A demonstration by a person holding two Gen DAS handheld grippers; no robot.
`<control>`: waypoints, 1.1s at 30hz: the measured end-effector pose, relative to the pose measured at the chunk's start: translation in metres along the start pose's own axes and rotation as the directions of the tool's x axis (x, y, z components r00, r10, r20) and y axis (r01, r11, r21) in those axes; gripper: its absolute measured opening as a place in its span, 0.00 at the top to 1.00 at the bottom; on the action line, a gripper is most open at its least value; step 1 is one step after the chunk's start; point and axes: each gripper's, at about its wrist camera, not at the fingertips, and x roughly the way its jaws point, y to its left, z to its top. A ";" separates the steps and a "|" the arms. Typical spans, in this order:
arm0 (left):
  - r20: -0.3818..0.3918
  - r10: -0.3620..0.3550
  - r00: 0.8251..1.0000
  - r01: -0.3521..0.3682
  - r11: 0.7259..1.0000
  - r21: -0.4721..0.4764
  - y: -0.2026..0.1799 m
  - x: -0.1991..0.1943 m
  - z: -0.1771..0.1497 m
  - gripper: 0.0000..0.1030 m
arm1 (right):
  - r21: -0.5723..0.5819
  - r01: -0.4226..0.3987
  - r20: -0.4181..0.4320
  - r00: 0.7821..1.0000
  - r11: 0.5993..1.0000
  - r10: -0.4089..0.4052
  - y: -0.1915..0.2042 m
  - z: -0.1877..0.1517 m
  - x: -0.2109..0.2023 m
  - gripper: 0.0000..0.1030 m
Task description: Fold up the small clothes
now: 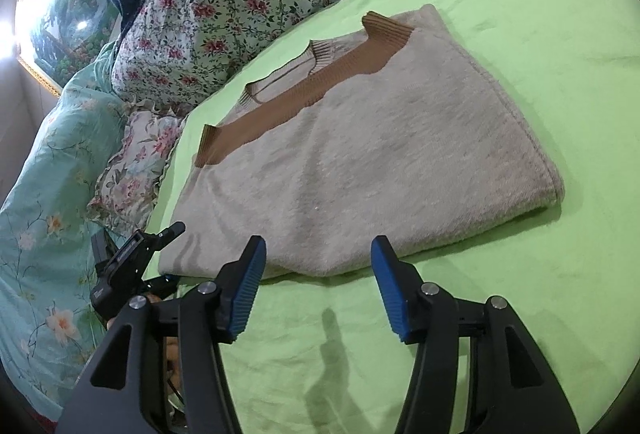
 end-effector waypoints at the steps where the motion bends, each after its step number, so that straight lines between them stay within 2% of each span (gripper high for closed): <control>1: -0.012 0.000 1.000 0.000 1.000 0.004 0.002 0.003 0.005 0.81 | 0.001 0.003 -0.001 1.000 1.000 -0.003 -0.002 0.003 0.001 0.46; 4: -0.012 -0.023 1.000 0.023 0.999 0.026 -0.005 -0.002 0.016 0.87 | 0.009 0.009 0.002 1.000 1.000 -0.009 -0.008 0.013 0.001 0.46; 6: 0.017 -0.009 1.000 0.007 0.994 0.105 -0.025 -0.012 0.015 0.88 | 0.017 0.001 0.009 1.000 1.000 -0.001 -0.012 0.019 -0.001 0.46; 8: 0.048 -0.026 0.999 0.016 0.981 0.195 -0.053 -0.023 0.012 0.89 | 0.028 -0.015 0.012 1.000 1.000 0.014 -0.017 0.028 -0.002 0.45; 13: 0.029 -0.109 0.994 0.089 0.918 0.385 -0.121 -0.029 -0.007 0.92 | 0.044 -0.103 -0.036 0.994 0.994 0.104 -0.022 0.064 0.005 0.44; 15: 0.002 -0.128 0.992 0.113 0.880 0.461 -0.149 -0.024 -0.023 0.92 | 0.033 -0.148 -0.062 0.987 0.988 0.150 -0.016 0.081 0.012 0.36; 16: -0.012 -0.129 0.992 0.118 0.860 0.496 -0.162 -0.020 -0.032 0.92 | 0.033 -0.191 -0.086 0.977 0.981 0.193 -0.013 0.088 0.018 0.33; 17: -0.026 -0.121 0.992 0.116 0.834 0.539 -0.176 -0.013 -0.044 0.92 | 0.044 -0.248 -0.119 0.961 0.968 0.251 -0.011 0.095 0.027 0.25; 18: -0.035 -0.111 0.993 0.111 0.815 0.569 -0.184 -0.007 -0.053 0.92 | 0.070 -0.308 -0.165 0.935 0.949 0.315 -0.008 0.102 0.039 0.19; 20: -0.070 -0.098 0.993 0.120 0.777 0.618 -0.195 0.007 -0.070 0.92 | 0.104 -0.364 -0.230 0.897 0.926 0.379 -0.003 0.109 0.060 0.17; 24: -0.146 -0.093 0.985 0.164 0.769 0.618 -0.197 0.027 -0.087 0.93 | 0.139 -0.388 -0.319 0.853 0.911 0.412 0.008 0.119 0.110 0.17; 26: -0.162 -0.087 0.983 0.170 0.765 0.621 -0.195 0.032 -0.092 0.93 | 0.161 -0.419 -0.349 0.823 0.893 0.449 0.016 0.124 0.136 0.17; 28: -0.167 -0.094 0.981 0.179 0.762 0.623 -0.194 0.032 -0.093 0.93 | 0.161 -0.420 -0.362 0.817 0.893 0.449 0.026 0.131 0.158 0.17; 29: -0.170 -0.097 0.981 0.184 0.760 0.624 -0.194 0.031 -0.093 0.93 | 0.145 -0.407 -0.365 0.825 0.902 0.431 0.032 0.136 0.167 0.18; 31: -0.175 -0.096 0.980 0.186 0.756 0.628 -0.195 0.030 -0.093 0.93 | 0.085 -0.374 -0.364 0.851 0.924 0.378 0.047 0.147 0.185 0.29; 32: -0.172 -0.089 0.981 0.180 0.751 0.636 -0.196 0.030 -0.094 0.93 | 0.060 -0.354 -0.362 0.864 0.933 0.351 0.053 0.153 0.193 0.45; 33: -0.165 -0.085 0.983 0.173 0.748 0.641 -0.194 0.029 -0.093 0.93 | 0.048 -0.340 -0.362 0.870 0.939 0.334 0.056 0.156 0.197 0.66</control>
